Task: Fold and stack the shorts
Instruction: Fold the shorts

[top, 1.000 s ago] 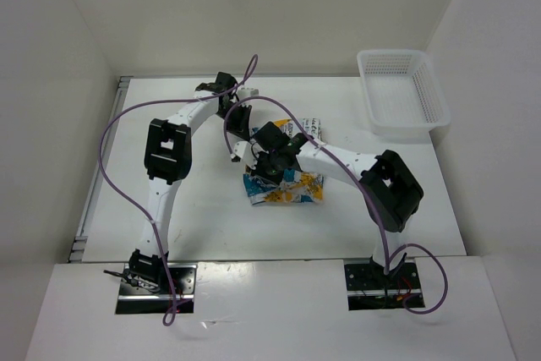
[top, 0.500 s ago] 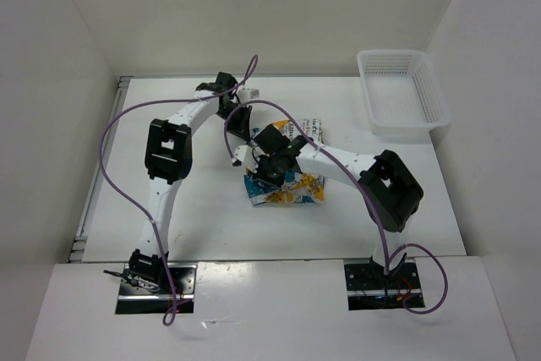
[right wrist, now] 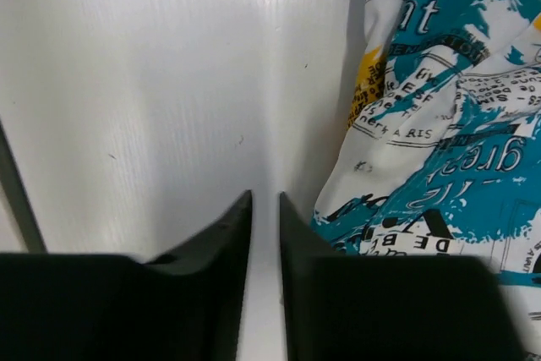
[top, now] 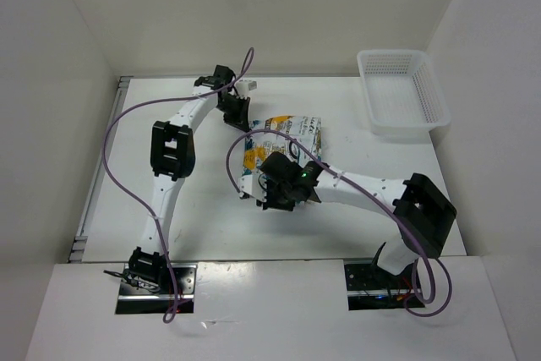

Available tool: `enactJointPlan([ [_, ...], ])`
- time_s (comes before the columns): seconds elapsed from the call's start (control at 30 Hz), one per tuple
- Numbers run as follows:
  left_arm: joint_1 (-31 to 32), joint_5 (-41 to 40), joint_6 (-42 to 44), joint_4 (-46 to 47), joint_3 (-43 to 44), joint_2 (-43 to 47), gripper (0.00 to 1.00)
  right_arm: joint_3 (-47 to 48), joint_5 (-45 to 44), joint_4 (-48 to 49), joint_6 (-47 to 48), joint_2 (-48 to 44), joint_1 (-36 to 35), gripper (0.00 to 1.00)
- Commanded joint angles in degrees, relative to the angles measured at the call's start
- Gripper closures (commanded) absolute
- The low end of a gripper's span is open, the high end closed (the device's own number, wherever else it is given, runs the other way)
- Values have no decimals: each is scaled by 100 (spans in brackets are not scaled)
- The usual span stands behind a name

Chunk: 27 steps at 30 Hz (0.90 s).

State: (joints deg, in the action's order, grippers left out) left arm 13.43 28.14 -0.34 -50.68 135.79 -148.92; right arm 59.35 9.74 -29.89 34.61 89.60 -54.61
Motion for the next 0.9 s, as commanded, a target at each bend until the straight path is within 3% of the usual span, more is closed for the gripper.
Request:
enactJointPlan([
  [0.0,-42,-46,34,75,141,-93,100,-64,-218,158,309,-5,-32,72],
  [0.07,-42,7,34,75,88,-41,100,41,-288,159,309,-4,-32,61],
  [0.3,-42,192,34,75,-26,65,100,1156,212,333,-198,-57,-32,59],
  [0.37,10,192,34,75,-26,65,100,1550,501,492,-593,83,-32,52],
  [0.47,10,192,34,75,-78,117,100,1790,556,905,-920,592,-32,49],
  [0.67,63,245,34,128,-184,241,100,1738,160,1310,-1131,1516,204,49],
  [0.77,63,245,34,128,-315,355,100,1738,-103,1495,-1246,1578,477,57],
  [0.87,63,192,34,128,-534,582,84,1738,-235,1329,-1027,1341,592,61],
])
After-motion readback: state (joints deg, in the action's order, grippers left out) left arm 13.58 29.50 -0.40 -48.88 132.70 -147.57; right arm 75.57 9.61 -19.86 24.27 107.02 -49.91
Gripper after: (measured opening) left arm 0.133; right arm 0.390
